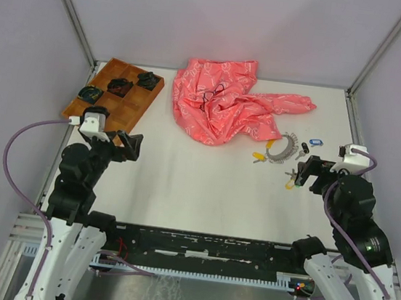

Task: Put the keys on the keyring

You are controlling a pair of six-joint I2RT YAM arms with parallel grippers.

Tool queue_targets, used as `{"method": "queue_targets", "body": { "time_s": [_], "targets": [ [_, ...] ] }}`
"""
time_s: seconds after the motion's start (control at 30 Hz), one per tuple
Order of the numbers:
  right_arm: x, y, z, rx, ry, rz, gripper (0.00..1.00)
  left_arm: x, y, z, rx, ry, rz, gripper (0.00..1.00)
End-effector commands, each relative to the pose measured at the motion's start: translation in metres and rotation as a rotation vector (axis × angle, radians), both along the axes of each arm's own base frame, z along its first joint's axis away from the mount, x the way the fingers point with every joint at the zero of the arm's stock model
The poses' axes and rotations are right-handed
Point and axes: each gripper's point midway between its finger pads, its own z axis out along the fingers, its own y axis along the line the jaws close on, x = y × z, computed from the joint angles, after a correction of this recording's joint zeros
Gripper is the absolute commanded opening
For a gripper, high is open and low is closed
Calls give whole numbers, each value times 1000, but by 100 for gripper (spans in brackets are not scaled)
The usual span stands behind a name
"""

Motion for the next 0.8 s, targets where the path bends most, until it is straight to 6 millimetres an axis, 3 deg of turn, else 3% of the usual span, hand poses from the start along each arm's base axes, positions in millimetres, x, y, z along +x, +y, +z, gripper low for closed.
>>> {"method": "queue_targets", "body": {
  "time_s": [0.0,0.2,0.33,0.57,0.77],
  "targets": [
    [3,-2,11,13,-52,-16,100,2,-2,13,45,-71,-28,100],
    [10,5,2,6,4,4,100,0,-3,15,46,-79,-28,100],
    [20,20,-8,18,52,60,100,-2,-3,15,50,-79,-28,100],
    [51,36,-43,30,197,51,100,-6,-8,15,56,-86,-51,100],
    [84,35,-85,49,311,-27,98,-8,-13,16,60,-95,-77,100]
  ]
}}
